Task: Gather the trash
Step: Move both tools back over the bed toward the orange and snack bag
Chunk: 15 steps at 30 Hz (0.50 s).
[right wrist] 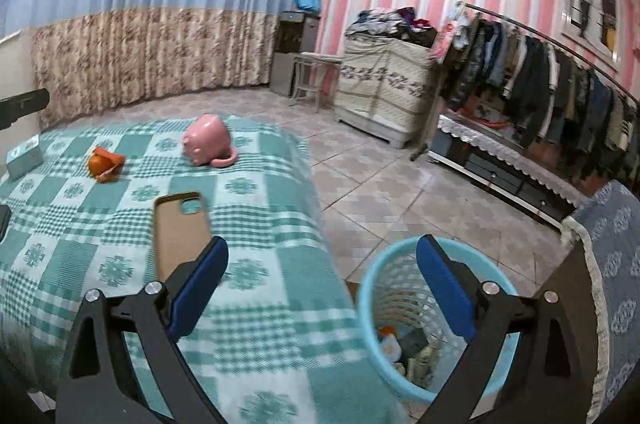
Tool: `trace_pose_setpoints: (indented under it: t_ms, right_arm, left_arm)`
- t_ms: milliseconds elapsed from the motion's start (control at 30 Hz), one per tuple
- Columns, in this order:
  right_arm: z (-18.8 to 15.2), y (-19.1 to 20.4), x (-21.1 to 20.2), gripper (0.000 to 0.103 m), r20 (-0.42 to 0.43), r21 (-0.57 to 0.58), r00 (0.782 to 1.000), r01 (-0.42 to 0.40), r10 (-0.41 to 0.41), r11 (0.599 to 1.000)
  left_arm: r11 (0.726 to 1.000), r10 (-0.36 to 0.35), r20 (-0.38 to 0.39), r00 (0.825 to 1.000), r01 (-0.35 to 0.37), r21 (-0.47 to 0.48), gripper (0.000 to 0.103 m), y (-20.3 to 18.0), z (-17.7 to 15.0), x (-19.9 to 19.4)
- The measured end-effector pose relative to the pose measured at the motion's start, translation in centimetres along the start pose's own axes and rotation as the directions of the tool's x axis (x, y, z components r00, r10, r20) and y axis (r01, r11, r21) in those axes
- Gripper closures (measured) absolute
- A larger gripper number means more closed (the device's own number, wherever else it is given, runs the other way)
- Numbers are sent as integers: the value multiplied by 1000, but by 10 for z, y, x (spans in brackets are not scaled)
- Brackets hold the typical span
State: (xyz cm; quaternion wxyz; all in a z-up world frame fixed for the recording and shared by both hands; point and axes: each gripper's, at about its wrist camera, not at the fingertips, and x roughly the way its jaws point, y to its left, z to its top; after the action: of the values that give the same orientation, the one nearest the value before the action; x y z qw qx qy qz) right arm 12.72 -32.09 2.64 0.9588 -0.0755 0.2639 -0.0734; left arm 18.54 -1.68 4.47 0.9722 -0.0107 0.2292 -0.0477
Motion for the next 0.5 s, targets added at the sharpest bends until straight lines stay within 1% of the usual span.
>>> trace_pose_setpoints:
  t_ms: [100, 200, 267, 433, 500]
  right_arm:
    - [8, 20, 14, 10, -14, -18, 999, -35, 34, 999]
    - [16, 39, 32, 10, -38, -9, 996, -86, 86, 996]
    - [23, 50, 45, 10, -47, -2, 994, -104, 104, 995]
    - [36, 74, 78, 10, -85, 20, 987, -138, 139, 990]
    - [35, 80, 89, 10, -106, 34, 982, -154, 157, 988]
  left_arm:
    - [999, 23, -42, 999, -24, -25, 6, 25, -8, 15]
    - [998, 52, -81, 995, -55, -34, 6, 44, -15, 36]
    - [997, 60, -117, 991, -65, -47, 6, 56, -19, 55]
    - [990, 69, -235, 970, -95, -101, 6, 79, -32, 114]
    - [989, 71, -258, 964, -102, -109, 6, 82, -34, 131]
